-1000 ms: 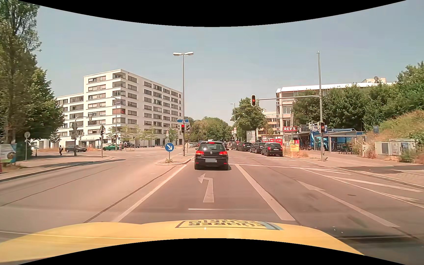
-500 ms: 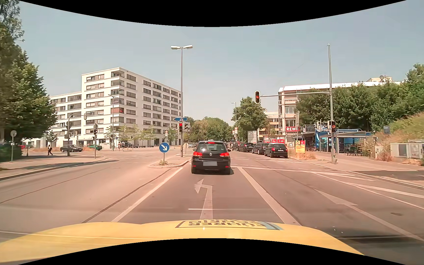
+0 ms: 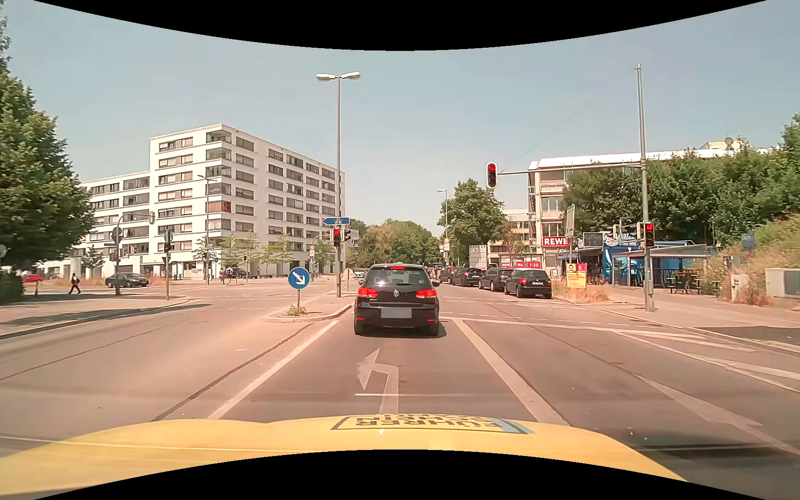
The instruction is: Follow the waypoints while adhering to traffic rules and regulations
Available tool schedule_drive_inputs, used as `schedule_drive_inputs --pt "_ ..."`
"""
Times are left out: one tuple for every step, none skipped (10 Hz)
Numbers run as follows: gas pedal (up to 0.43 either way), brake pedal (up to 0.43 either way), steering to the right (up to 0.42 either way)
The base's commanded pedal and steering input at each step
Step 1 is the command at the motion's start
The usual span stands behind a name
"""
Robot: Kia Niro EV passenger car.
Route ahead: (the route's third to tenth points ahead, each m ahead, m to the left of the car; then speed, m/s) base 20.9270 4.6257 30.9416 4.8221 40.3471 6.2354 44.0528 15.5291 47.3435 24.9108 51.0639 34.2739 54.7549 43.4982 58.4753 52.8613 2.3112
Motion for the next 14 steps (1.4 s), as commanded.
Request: schedule_drive_inputs --pt "0.0 0.146 0.002" --pt "0.0 0.14 0.002" --pt "0.0 0.14 0.002" --pt "0.0 0.14 0.002" --pt "0.0 0.134 0.002" --pt "0.0 0.134 0.003" --pt "0.0 0.146 0.003" --pt "0.0 0.146 0.002" --pt "0.0 0.152 0.002" --pt "0.0 0.152 0.003" --pt "0.0 0.152 0.002" --pt "0.0 0.152 0.002" --pt "0.0 0.159 0.003" --pt "0.0 0.159 0.002"
